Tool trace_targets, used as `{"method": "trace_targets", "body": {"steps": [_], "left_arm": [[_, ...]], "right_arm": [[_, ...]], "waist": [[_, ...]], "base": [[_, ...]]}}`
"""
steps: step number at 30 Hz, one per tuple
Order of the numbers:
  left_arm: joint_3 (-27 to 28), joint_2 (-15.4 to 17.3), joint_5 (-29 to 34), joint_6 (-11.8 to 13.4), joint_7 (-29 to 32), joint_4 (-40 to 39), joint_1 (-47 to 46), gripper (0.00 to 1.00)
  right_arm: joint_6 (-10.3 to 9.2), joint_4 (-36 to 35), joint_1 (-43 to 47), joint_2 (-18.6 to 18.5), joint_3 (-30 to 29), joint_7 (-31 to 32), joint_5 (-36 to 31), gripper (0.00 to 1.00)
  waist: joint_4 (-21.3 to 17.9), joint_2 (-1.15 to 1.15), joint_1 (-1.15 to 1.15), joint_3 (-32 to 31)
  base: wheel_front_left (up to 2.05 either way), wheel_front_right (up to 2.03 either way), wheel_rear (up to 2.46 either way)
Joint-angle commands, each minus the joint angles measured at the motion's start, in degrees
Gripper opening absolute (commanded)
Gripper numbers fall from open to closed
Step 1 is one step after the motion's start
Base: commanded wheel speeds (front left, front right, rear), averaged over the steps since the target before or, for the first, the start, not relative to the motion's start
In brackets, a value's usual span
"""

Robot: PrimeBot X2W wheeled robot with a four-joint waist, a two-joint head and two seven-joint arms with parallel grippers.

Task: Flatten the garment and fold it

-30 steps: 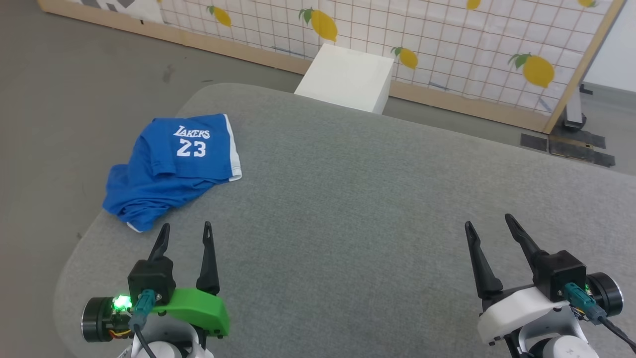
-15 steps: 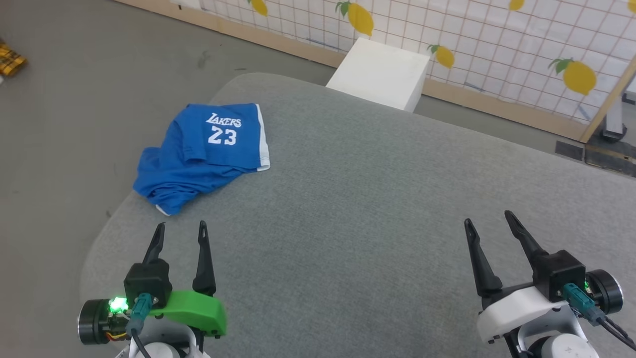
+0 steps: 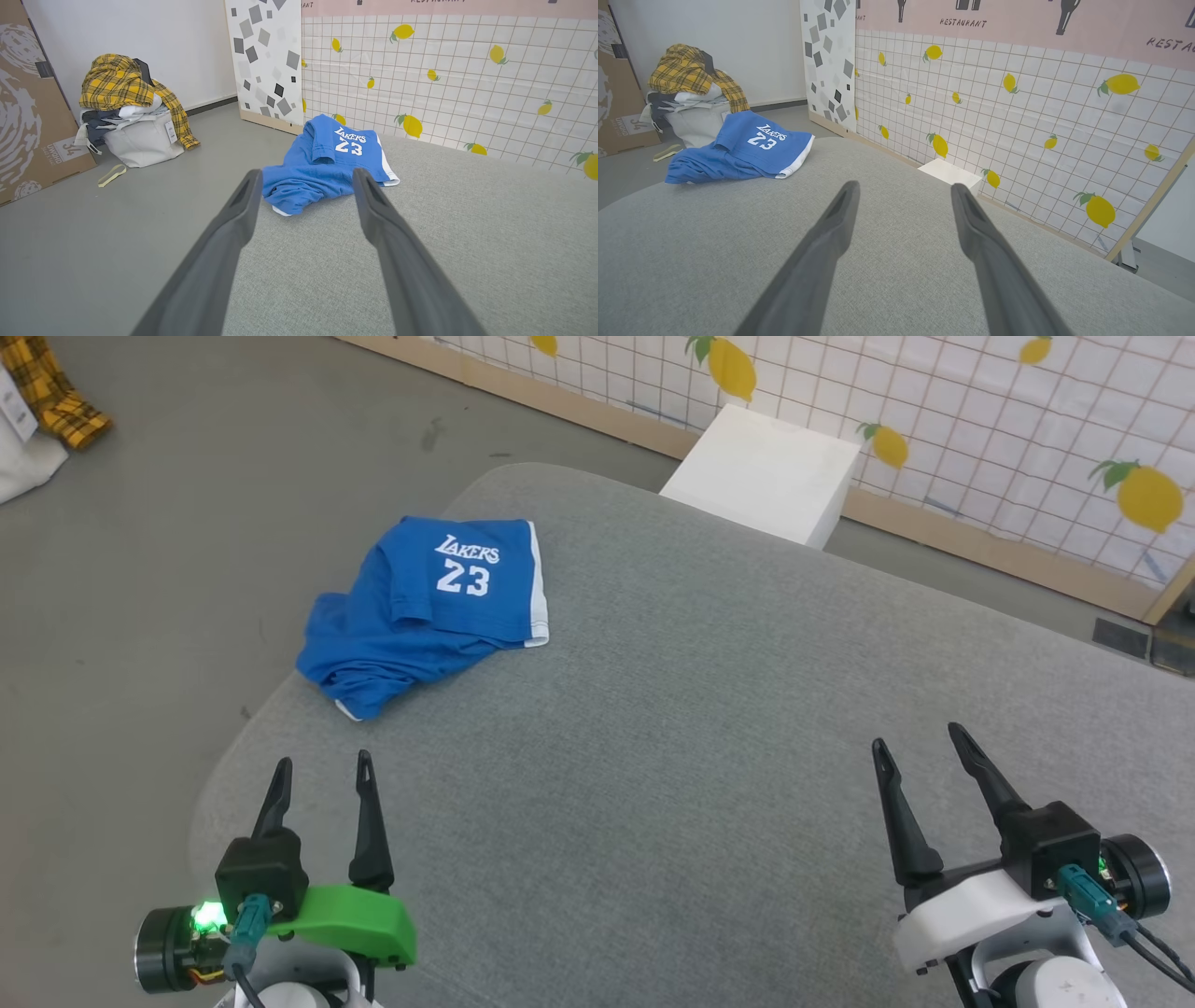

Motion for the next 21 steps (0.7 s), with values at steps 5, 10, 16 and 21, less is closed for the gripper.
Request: {"method": "trace_targets", "body": {"steps": [5,10,16,21], "left_arm": [[0.0,0.8,-0.9,1.2,-1.2,-0.2,1.1,1.0],[-0.1,0.9,-1.4,1.6,-1.8,-0.1,1.3,1.0],[-0.2,1.1,-2.1,2.1,-2.5,0.3,1.5,1.0],[-0.6,1.4,-2.6,2.3,-3.1,0.9,1.5,1.0]], "right_arm": [[-0.07,0.2,-0.4,0.1,0.2,-0.8,-0.5,1.0],[-0.08,0.1,-0.3,0.1,0.3,-1.1,-0.7,1.0],[-0.08,0.1,-0.3,0.1,0.5,-1.4,-0.5,1.0],[-0.08,0.4,-0.3,0.1,0.5,-1.9,-0.4,1.0]], "waist": [[1.5,0.0,0.0,-0.1],[2.9,0.0,0.0,0.0],[4.4,0.0,0.0,0.1],[5.8,0.0,0.0,-0.1]], "base": [[0.0,0.0,0.0],[0.0,0.0,0.0],[0.0,0.0,0.0],[0.0,0.0,0.0]]}}
